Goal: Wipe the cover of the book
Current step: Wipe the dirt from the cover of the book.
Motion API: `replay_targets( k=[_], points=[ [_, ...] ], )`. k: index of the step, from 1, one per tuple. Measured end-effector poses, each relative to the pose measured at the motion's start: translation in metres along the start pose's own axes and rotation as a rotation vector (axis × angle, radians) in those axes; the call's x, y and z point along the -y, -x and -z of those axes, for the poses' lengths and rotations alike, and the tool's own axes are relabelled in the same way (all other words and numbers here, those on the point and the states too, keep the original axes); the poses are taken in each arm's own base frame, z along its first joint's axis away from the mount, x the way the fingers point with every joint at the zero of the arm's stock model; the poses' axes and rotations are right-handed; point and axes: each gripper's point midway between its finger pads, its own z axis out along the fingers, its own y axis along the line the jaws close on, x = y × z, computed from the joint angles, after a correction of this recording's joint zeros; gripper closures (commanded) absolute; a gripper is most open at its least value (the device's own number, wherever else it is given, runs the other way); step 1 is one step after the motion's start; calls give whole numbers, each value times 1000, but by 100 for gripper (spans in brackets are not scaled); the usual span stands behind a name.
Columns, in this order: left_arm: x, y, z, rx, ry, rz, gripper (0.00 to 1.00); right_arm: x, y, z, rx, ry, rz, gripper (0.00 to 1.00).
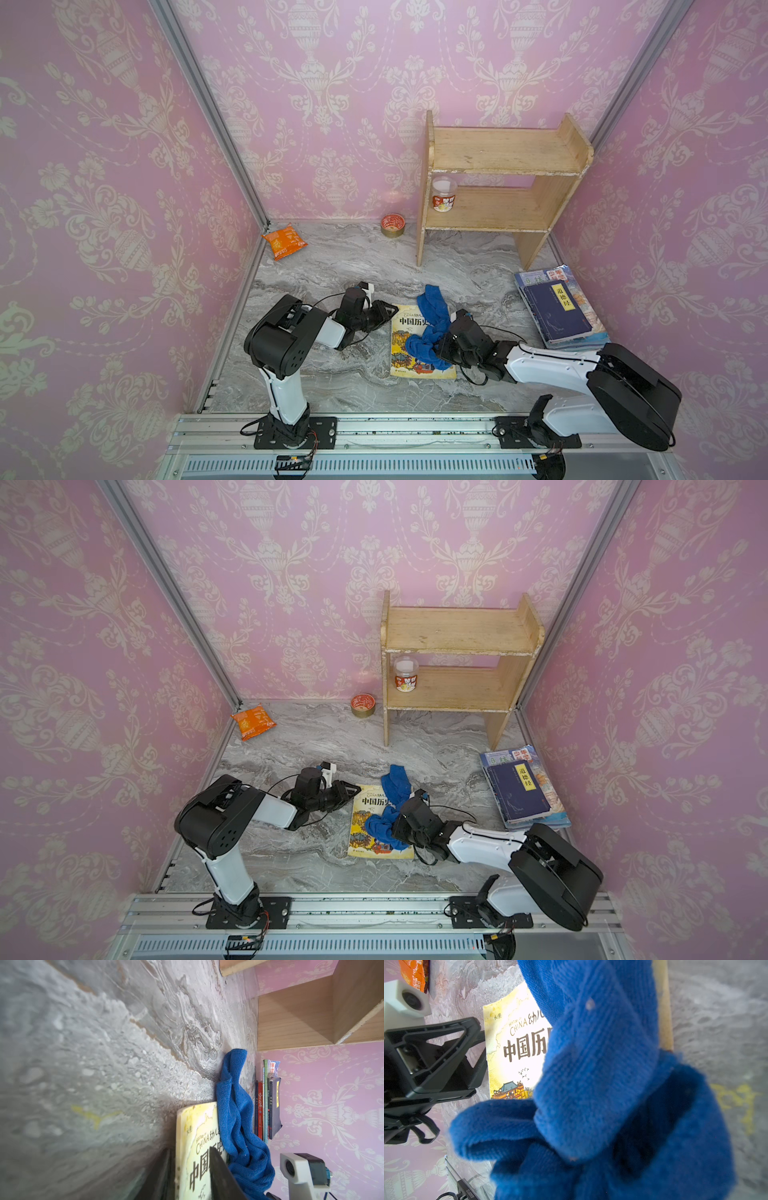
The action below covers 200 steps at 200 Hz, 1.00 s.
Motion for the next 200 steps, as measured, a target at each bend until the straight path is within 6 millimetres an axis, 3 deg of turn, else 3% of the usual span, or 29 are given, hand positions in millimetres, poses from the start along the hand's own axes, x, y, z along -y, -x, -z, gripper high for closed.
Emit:
replay_targets(
  k=[20, 62, 99, 118, 136, 148, 160, 171, 186, 200],
  points=[
    [0, -8, -10, -35, -5, -6, 100, 4, 8, 1, -2, -5, 8, 100],
    [14, -7, -17, -39, -51, -37, 100, 11, 43, 0, -6, -30, 25, 100],
    [10, -8, -17, -36, -49, -37, 100, -22, 52, -25, -39, -32, 116, 100],
    [8, -10, -15, -38, -49, -35, 100, -59, 20, -40, -104, 17, 226, 100],
    [7, -9, -12, -35, -52, -33, 100, -97, -37, -46, -203, 76, 360, 100],
    [5, -8, -10, -37, -57, -28, 100, -108, -72, -42, -263, 101, 426, 100],
    [4, -5, -7, -36, -62, -22, 100, -106, -103, -33, -324, 124, 471, 100],
    [2, -3, -4, -33, -61, -16, 100, -95, -115, -23, -348, 135, 480, 100],
    [0, 0, -2, -27, -59, -9, 100, -72, -114, -9, -356, 119, 451, 100],
    [-2, 3, 0, -20, -54, -3, 100, -50, -100, 3, -342, 101, 394, 100]
  ],
)
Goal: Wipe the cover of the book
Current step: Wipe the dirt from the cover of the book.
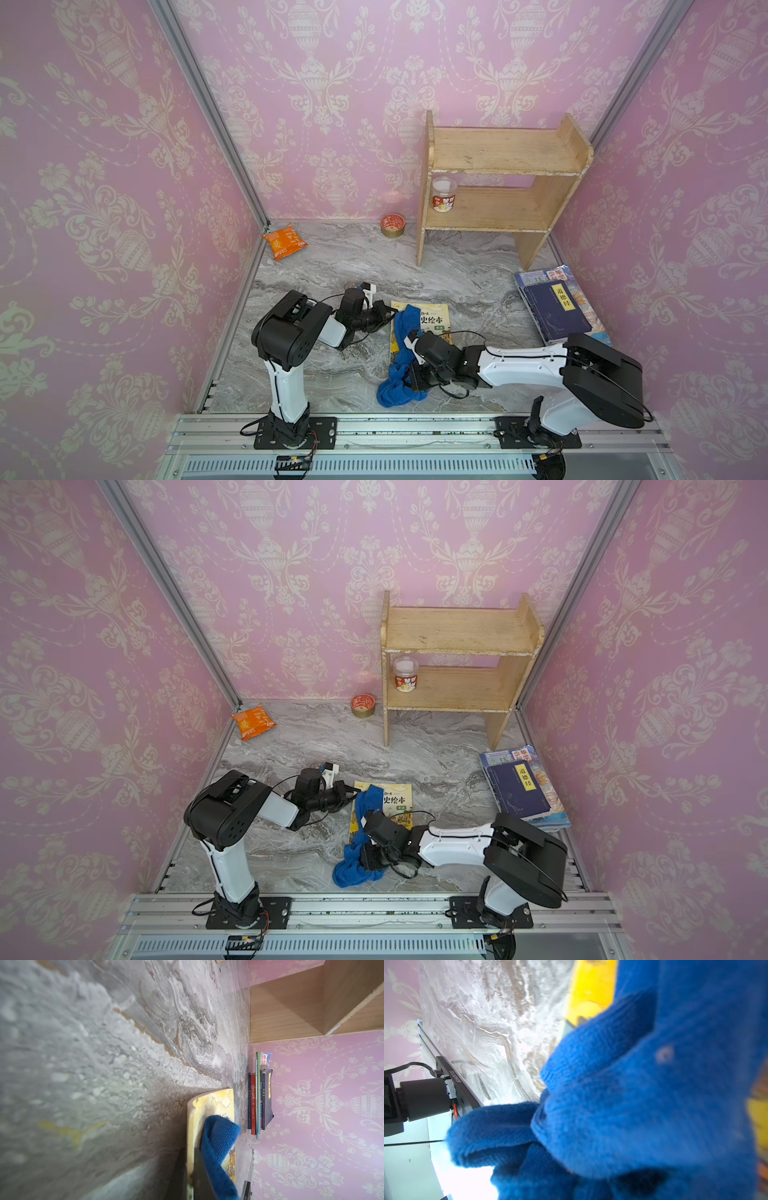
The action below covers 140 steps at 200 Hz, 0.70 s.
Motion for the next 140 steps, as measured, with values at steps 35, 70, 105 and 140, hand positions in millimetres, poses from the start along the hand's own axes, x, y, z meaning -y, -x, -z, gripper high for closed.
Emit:
replay_targets(
  k=[35, 70, 105, 140],
  points=[
    [-2, 8, 2, 29, 10, 4, 100, 66, 24, 46, 81, -40, -237, 100],
    [-2, 6, 5, 25, 13, 7, 100, 86, 51, 77, 126, -138, -313, 100],
    [-3, 2, 8, 17, 19, 12, 100, 44, 118, 104, 237, -110, -239, 100],
    [-3, 2, 8, 16, 18, 13, 100, 25, 151, 63, 233, -164, -156, 100]
  ],
)
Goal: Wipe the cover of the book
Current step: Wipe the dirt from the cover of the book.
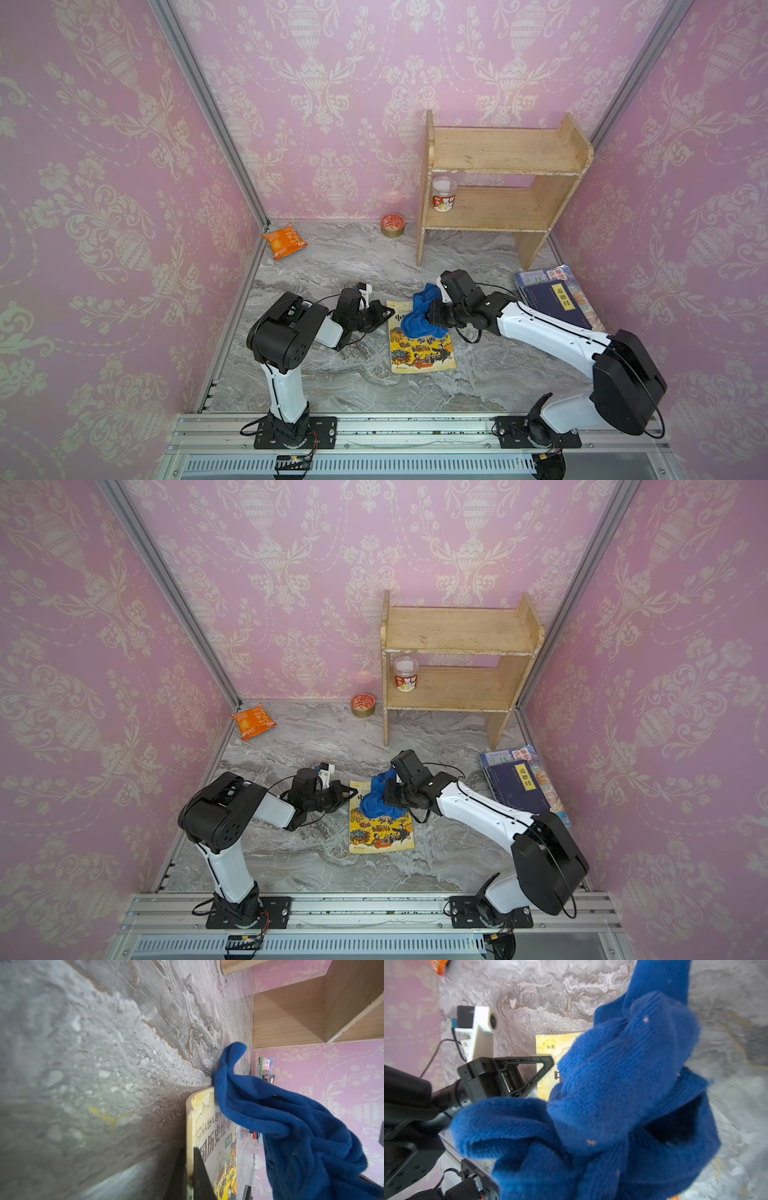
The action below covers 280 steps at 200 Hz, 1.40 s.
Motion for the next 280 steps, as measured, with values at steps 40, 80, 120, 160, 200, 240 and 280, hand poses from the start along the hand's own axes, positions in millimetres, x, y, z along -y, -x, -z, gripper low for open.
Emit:
replay_targets(
  k=[40, 80, 120, 160, 200, 240, 280],
  points=[
    [1, 0, 0, 2, -8, -5, 100, -3, -45, -60, -114, -77, 89, 100],
    [-1, -2, 0, -5, 0, 1, 100, -27, -81, -62, -119, -3, 184, 100],
    [1, -3, -3, -25, -19, -1, 100, 8, -111, -33, -105, 34, 127, 100],
    [5, -1, -8, -31, -42, 3, 100, 74, -78, -7, -35, -47, -75, 100],
    [5, -1, -8, -29, -43, 9, 100, 76, -37, -20, -51, -142, -86, 100],
    [5, -1, -8, -29, -41, 13, 100, 23, -38, -53, -73, -98, 39, 100],
    [4, 0, -8, -31, -36, 17, 100, 12, -96, -41, -67, 18, 80, 100]
  ],
)
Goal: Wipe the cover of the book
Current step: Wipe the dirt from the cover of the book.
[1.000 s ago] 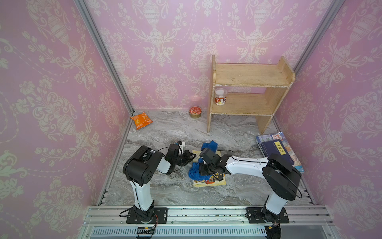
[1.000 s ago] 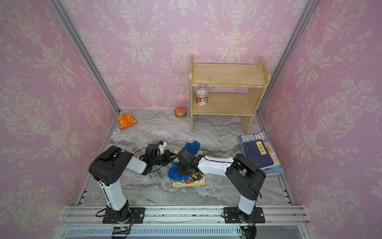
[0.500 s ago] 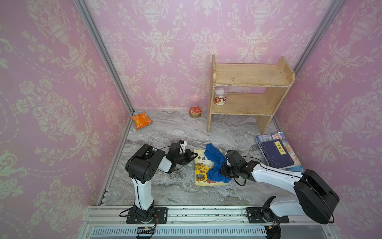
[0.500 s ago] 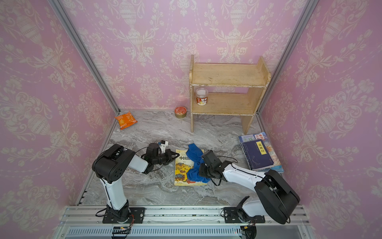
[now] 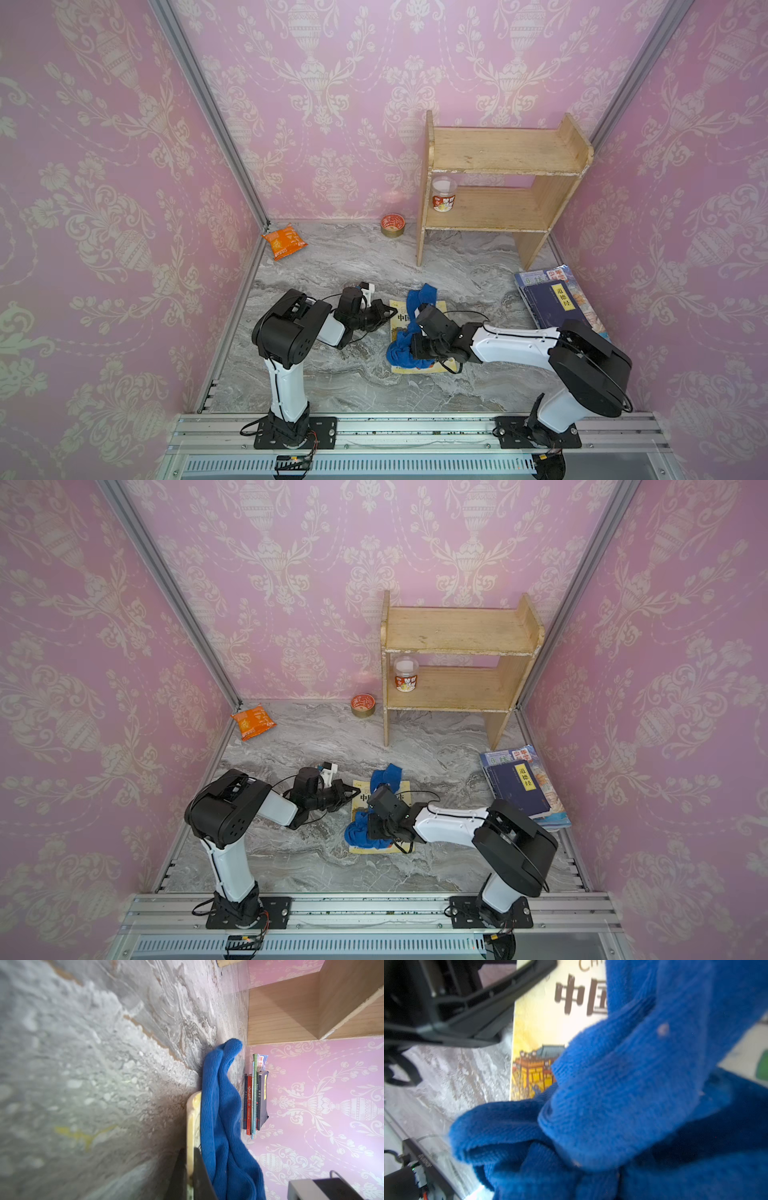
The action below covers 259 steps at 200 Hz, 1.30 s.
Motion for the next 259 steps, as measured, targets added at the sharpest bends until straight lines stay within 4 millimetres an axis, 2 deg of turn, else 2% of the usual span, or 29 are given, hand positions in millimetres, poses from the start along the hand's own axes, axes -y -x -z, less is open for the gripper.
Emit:
replay_targets(
  k=[18, 31, 54, 77, 100, 121, 148, 170, 192, 213, 239, 259],
  points=[
    [0, 0, -1, -6, 5, 5, 100, 22, -12, 16, 22, 9, -60, 100],
    [0, 0, -1, -12, 7, 5, 100, 42, -13, 26, 34, -1, -115, 100],
    [1, 0, -2, -15, 8, 6, 100, 74, 1, 39, 61, -52, -216, 100],
    [2, 1, -1, -13, 8, 5, 100, 85, 17, 39, 32, -100, -252, 100],
    [4, 4, -2, -2, 9, -5, 100, 82, 47, 26, -14, -108, -267, 100],
    [6, 4, -3, -1, 13, -20, 100, 75, 89, 10, -23, -77, -276, 100],
    [8, 2, -3, 3, 20, -31, 100, 75, 137, -8, -19, -50, -301, 100],
    [13, 1, -1, 8, 17, -39, 100, 79, 161, -14, -2, -46, -312, 100],
    [22, 0, 1, 13, 4, -56, 100, 83, 161, -13, 9, -51, -307, 100],
    [29, -3, 2, 0, -10, -66, 100, 91, 150, -5, 30, -73, -296, 100],
    [43, -9, 4, -18, -45, -73, 100, 115, 146, 9, 50, -98, -338, 100],
    [72, -12, 12, -30, -111, -86, 100, 141, 148, 20, 75, -141, -386, 100]
  ],
)
